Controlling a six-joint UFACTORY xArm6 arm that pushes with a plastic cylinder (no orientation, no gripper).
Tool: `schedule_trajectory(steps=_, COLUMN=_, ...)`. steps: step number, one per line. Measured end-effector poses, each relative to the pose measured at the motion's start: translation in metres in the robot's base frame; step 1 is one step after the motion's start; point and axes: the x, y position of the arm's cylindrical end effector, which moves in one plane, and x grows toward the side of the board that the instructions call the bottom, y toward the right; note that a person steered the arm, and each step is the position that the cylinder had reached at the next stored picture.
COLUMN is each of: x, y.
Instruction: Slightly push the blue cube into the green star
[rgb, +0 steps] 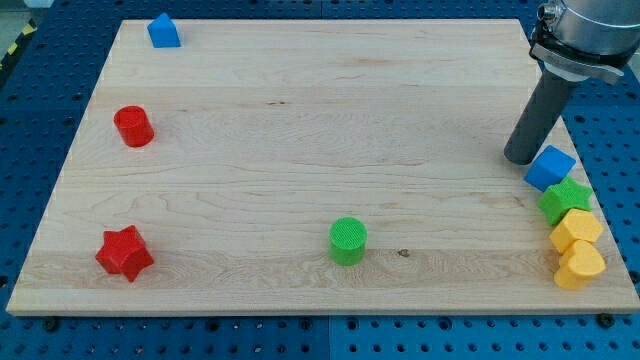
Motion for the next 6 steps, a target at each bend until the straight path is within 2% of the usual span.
schedule_trajectory(steps=2, x=0.0, y=0.012)
schedule_trajectory(steps=3, x=-0.005, y=-0.014)
schedule_trajectory(steps=4, x=-0.025, y=-0.079)
schedule_trajectory(steps=6, x=-0.125, y=-0.207)
